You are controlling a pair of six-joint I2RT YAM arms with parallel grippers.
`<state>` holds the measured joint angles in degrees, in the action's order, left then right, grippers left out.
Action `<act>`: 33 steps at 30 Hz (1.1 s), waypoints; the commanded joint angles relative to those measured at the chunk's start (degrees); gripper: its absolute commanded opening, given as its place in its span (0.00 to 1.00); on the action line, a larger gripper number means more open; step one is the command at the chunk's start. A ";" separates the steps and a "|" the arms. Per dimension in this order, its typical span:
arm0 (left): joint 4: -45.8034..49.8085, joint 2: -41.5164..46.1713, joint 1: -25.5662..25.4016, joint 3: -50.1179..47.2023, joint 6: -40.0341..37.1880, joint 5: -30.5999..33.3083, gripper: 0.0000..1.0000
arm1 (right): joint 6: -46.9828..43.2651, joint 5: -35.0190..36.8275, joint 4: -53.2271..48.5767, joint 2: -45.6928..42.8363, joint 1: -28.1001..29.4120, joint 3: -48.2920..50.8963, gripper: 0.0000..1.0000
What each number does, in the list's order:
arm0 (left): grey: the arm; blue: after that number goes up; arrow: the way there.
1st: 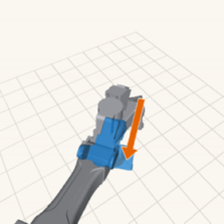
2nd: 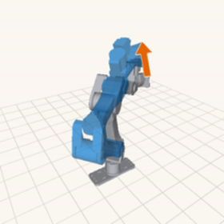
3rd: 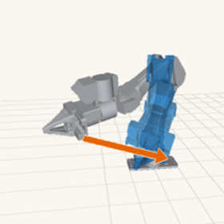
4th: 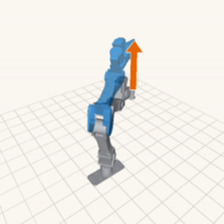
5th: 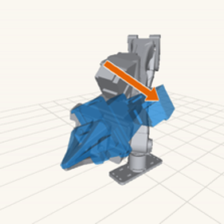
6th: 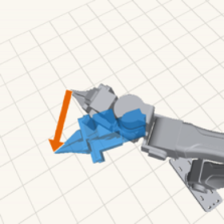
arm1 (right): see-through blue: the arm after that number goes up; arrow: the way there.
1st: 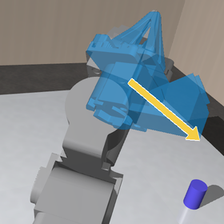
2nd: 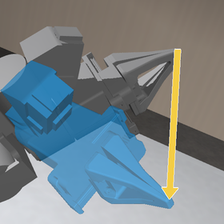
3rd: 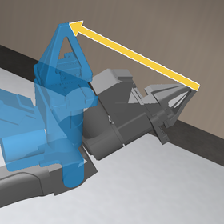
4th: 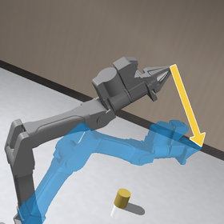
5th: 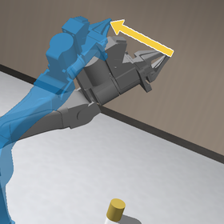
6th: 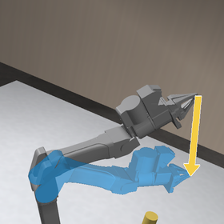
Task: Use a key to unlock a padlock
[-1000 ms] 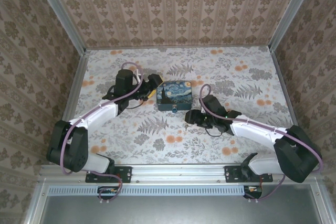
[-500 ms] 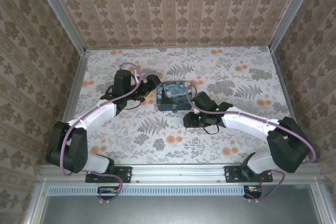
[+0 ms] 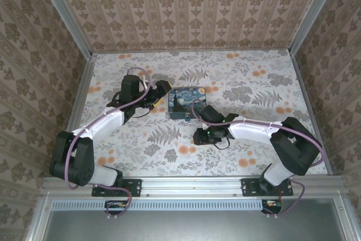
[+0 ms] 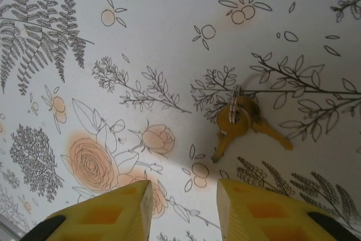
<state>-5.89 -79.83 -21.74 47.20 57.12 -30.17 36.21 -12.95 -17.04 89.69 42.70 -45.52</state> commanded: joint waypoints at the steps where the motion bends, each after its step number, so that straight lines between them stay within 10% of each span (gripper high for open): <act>1: 0.48 1.69 0.41 -0.18 -1.39 -0.36 0.97 | 1.06 -1.21 1.84 1.76 0.21 -0.03 0.36; 33: 0.69 2.48 0.64 -0.88 -1.57 -0.05 0.98 | -2.11 -3.22 -0.63 3.93 -0.24 -12.89 0.33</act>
<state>-5.52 -79.11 -21.32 47.20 56.90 -30.17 34.65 -15.94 -16.12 97.19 42.59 -59.40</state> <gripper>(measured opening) 0.975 0.327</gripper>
